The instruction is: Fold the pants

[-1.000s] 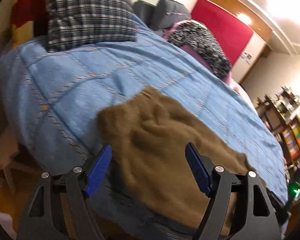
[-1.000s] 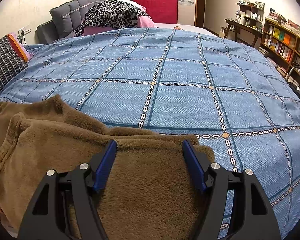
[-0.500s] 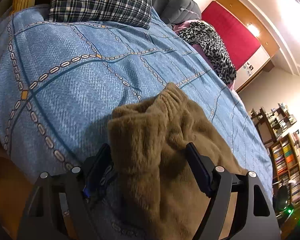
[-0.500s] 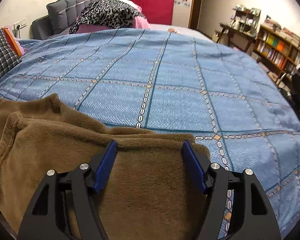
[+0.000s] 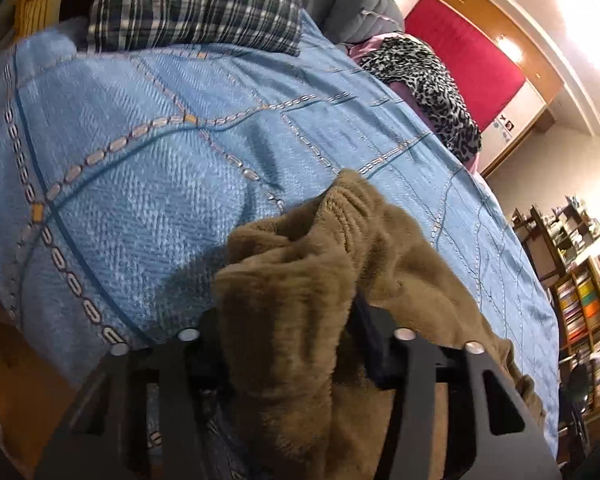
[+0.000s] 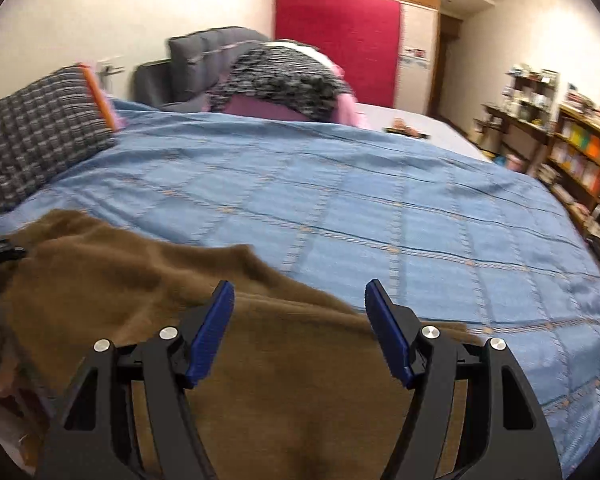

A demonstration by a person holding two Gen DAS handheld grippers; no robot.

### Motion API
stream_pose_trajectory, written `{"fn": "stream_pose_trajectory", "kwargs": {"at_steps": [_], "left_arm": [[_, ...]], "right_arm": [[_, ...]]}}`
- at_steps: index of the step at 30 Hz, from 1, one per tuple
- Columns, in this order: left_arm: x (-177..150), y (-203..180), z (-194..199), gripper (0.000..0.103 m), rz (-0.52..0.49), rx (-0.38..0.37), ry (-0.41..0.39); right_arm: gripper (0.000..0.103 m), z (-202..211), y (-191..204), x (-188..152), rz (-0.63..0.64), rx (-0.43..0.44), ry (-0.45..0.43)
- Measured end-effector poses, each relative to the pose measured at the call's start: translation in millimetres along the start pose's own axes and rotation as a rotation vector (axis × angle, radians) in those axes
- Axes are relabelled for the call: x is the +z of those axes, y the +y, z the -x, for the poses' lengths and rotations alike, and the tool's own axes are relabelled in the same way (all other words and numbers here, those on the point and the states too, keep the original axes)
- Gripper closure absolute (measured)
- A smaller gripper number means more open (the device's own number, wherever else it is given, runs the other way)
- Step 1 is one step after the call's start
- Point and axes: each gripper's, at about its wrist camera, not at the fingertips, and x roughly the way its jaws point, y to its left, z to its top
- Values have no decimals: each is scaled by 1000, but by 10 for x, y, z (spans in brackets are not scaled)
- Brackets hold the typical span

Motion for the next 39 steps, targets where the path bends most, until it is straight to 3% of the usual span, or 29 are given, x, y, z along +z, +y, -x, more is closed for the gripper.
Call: {"fn": "stream_pose_trajectory", "kwargs": {"at_steps": [2, 10, 16, 19, 25, 30, 39], "left_arm": [[-1, -55, 77, 74, -3, -34, 3], [36, -463, 412, 77, -71, -122, -54], [56, -905, 618, 77, -144, -182, -75], [56, -1125, 713, 77, -180, -213, -89], [-68, -1724, 978, 77, -314, -298, -115], [-359, -2307, 1084, 77, -440, -391, -75], [-1134, -3203, 1077, 77, -651, -497, 45]], "right_arm": [[34, -14, 102, -18, 18, 26, 12], [34, -36, 278, -170, -14, 225, 97], [34, -100, 471, -309, 48, 347, 168], [34, -148, 477, -395, 50, 350, 200], [34, -42, 141, -391, -75, 342, 160], [34, 87, -343, -449, -234, 303, 126], [34, 332, -1110, -653, -389, 186, 67]]}}
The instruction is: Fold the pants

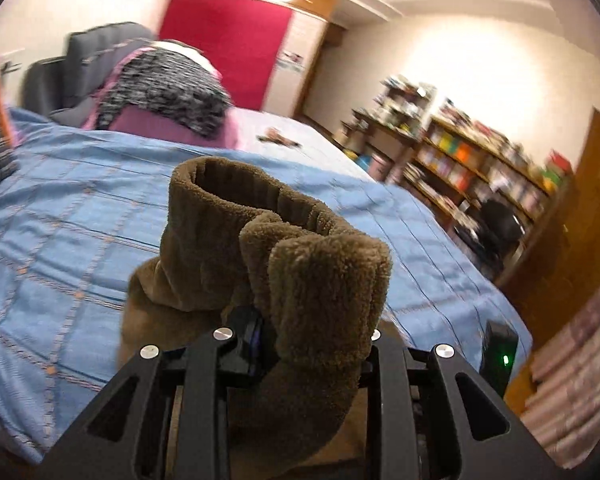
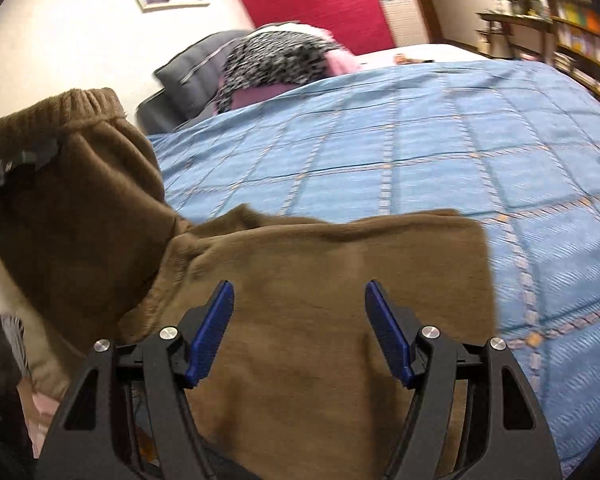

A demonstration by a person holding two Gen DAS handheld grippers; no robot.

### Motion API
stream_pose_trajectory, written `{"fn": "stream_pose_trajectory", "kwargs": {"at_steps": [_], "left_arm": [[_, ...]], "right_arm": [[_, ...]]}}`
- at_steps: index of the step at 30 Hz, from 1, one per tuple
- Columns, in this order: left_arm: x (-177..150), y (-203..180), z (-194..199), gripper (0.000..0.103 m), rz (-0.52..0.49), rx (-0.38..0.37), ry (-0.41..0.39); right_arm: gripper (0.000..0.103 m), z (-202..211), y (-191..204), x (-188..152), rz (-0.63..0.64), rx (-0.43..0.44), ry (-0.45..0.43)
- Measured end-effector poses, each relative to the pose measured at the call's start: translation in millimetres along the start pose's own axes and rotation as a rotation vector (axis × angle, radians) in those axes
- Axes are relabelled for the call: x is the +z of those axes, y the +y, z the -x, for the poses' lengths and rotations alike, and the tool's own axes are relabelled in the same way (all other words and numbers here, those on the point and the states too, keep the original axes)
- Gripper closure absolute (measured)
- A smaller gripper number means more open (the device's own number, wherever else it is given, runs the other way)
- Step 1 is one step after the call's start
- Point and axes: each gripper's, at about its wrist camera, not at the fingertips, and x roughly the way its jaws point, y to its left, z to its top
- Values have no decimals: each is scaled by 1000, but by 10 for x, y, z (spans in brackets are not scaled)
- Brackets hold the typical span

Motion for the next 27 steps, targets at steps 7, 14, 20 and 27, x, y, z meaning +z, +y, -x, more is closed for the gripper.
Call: {"fn": "stream_pose_trajectory", "kwargs": {"at_steps": [7, 14, 20, 27], "left_arm": [[-264, -644, -531, 77, -126, -66, 135], [-597, -881, -1065, 68, -177, -55, 321], [-635, -817, -916, 43, -147, -178, 337], [-471, -512, -612, 43, -111, -156, 256]], "right_arm": [[34, 188, -434, -53, -84, -39, -39], [34, 284, -665, -94, -120, -75, -57], [34, 303, -722, -114, -142, -72, -56], [34, 365, -512, -68, -99, -41, -69]]}}
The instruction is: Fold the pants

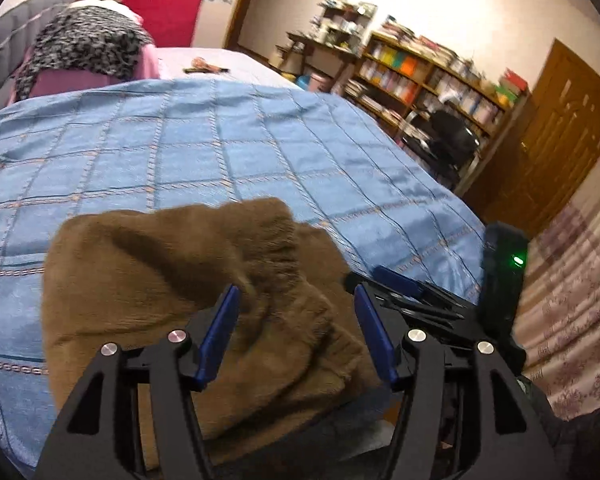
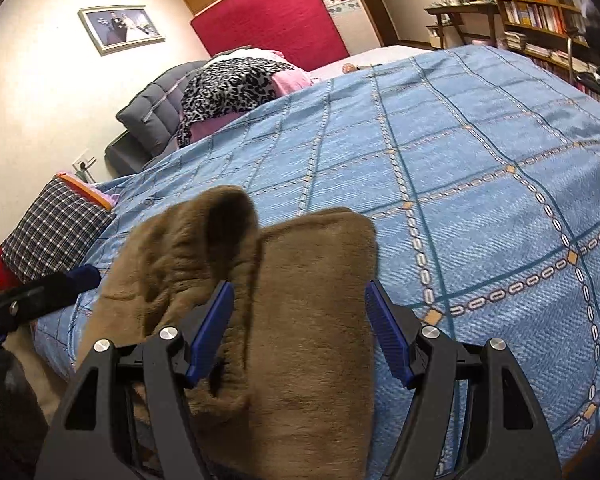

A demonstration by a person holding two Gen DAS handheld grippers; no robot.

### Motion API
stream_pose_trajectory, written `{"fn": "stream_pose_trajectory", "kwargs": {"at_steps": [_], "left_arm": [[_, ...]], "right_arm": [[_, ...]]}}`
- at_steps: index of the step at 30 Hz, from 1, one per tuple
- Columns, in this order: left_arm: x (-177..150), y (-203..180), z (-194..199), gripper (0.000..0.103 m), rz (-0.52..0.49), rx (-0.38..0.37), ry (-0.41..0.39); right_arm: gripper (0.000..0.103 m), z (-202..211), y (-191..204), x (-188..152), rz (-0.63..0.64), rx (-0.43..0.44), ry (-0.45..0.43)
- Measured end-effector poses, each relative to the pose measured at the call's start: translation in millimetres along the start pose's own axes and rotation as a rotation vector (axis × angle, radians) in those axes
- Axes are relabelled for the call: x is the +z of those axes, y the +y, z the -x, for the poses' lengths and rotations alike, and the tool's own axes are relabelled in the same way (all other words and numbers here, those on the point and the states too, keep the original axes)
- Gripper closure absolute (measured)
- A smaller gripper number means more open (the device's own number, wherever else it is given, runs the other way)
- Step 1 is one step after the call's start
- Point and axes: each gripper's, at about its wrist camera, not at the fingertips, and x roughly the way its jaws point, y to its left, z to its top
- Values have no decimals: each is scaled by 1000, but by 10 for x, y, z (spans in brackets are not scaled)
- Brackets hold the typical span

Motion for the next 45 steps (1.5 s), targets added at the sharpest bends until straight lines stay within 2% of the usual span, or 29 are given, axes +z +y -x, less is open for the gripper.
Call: {"fn": "stream_pose_trajectory", "kwargs": {"at_steps": [3, 6, 8, 10, 12, 16, 20, 23, 27, 31, 32, 33, 35, 36, 37, 41, 45], "left_arm": [[9, 223, 67, 43, 52, 50, -22], [23, 410, 94, 43, 97, 81, -34], [8, 503, 116, 43, 118, 92, -39], [-4, 563, 123, 43, 132, 97, -41], [-20, 589, 121, 43, 139, 100, -39], [-45, 701, 124, 43, 162, 102, -40], [-38, 777, 121, 43, 177, 97, -44], [-65, 755, 90, 43, 158, 84, -34], [-191, 698, -62, 43, 132, 61, 23], [-374, 624, -273, 43, 90, 68, 89], [-412, 600, -297, 41, 69, 82, 90], [-449, 575, -301, 40, 46, 90, 80], [-468, 547, -303, 37, 30, 89, 76], [-473, 536, -301, 36, 29, 87, 72], [-479, 534, -301, 35, 28, 87, 71], [-510, 514, -287, 35, 16, 95, 70], [-535, 490, -283, 35, -6, 100, 73]], "right_arm": [[34, 40, 111, 30, 17, 37, -5], [34, -2, 261, 18, 39, 112, 32], [42, -70, 350, -13, 58, 133, 64], [58, -162, 468, -72, 92, 152, 112], [69, -227, 556, -122, 122, 159, 140], [81, -154, 690, -106, 178, 146, 123], [82, 178, 746, 6, 193, 197, 96], [82, 319, 730, -56, 211, 200, 137], [82, 104, 646, -367, 202, 138, 248], [82, -48, 533, -426, 170, 122, 257], [81, -39, 532, -405, 166, 129, 253], [75, -20, 537, -384, 166, 137, 248], [55, 26, 529, -327, 146, 150, 230], [37, 58, 510, -282, 130, 138, 201], [31, 66, 495, -234, 116, 130, 179], [31, -48, 349, -108, 23, 136, 166], [31, -359, 234, -80, -50, 164, 224]]}}
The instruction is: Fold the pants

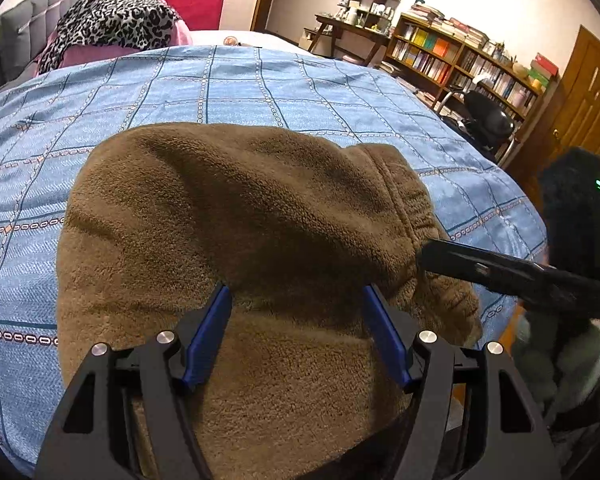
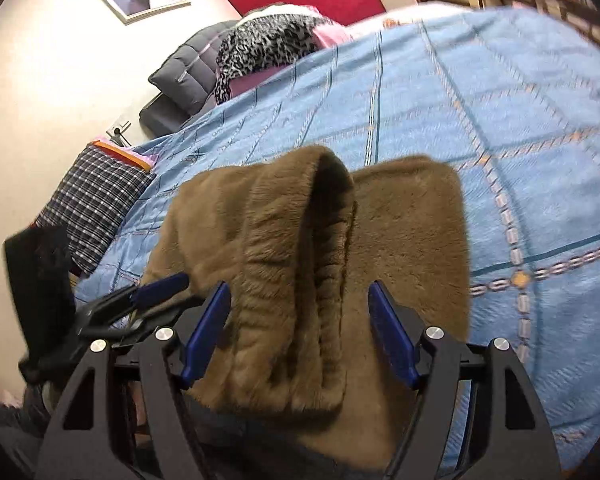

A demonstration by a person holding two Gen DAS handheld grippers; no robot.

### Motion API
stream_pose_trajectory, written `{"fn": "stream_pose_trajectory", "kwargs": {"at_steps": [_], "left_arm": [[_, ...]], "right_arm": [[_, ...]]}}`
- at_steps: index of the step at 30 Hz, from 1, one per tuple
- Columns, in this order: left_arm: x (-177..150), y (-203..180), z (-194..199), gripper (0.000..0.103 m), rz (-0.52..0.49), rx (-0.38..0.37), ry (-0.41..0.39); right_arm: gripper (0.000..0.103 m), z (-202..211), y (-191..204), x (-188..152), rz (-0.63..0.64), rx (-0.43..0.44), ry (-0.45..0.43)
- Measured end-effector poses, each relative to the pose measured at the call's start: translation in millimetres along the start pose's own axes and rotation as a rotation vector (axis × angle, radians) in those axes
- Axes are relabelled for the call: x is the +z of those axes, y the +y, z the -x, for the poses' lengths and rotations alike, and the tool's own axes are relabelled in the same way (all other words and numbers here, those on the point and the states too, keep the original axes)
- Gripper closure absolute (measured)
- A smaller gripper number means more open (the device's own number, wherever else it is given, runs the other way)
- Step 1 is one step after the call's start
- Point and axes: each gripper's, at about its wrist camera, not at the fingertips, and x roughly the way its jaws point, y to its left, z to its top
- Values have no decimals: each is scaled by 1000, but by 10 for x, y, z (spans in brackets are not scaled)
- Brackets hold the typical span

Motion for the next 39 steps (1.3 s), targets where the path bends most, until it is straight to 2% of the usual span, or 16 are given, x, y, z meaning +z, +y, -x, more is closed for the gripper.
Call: {"fn": "stream_pose_trajectory", "kwargs": {"at_steps": [3, 4, 7, 10, 12, 15, 17, 19, 22, 24, 29, 32, 33, 34, 36, 39], "left_arm": [[-20, -5, 2, 35, -7, 4, 0], [-22, -6, 2, 35, -4, 3, 0], [-21, -4, 8, 35, 4, 3, 2], [23, -4, 34, 35, 14, -4, 4], [87, -3, 93, 35, 24, -18, -13], [197, -100, 256, 35, 5, -43, -72], [233, -179, 298, 35, -26, -65, -86], [220, -236, 260, 35, -49, -79, -72], [92, -238, 41, 35, -54, -70, 8], [14, -220, -45, 35, -44, -80, 38], [-25, -256, -53, 35, -78, -63, 30], [-22, -245, -15, 35, -60, -57, 26], [-31, -245, -3, 35, -57, -57, 22], [-34, -258, 30, 35, -58, -61, 15], [-37, -274, 65, 35, -71, -64, 8], [-53, -330, 64, 35, -93, -71, 14]], "right_arm": [[33, -113, -37, -9, -22, 16, 15], [44, -126, -16, -9, -14, 15, 19], [66, -92, 60, -22, 14, 41, 31], [79, 47, 125, 26, 32, 40, 0], [81, 242, 156, 116, 29, 49, -52], [82, 513, 222, 208, 49, 20, -126], [82, 670, 163, 225, 54, -2, -146], [82, 680, 31, 171, 36, -34, -126], [85, 504, -249, -2, -30, -111, -55], [85, 460, -326, -111, -43, -117, -55], [83, 475, -200, -117, 31, -174, -93], [76, 537, -56, -49, 83, -228, -133], [70, 602, -8, -14, 97, -257, -163], [67, 651, 22, -1, 99, -265, -187], [67, 727, 84, 59, 100, -246, -222], [67, 665, 248, 187, 115, -152, -224]]}}
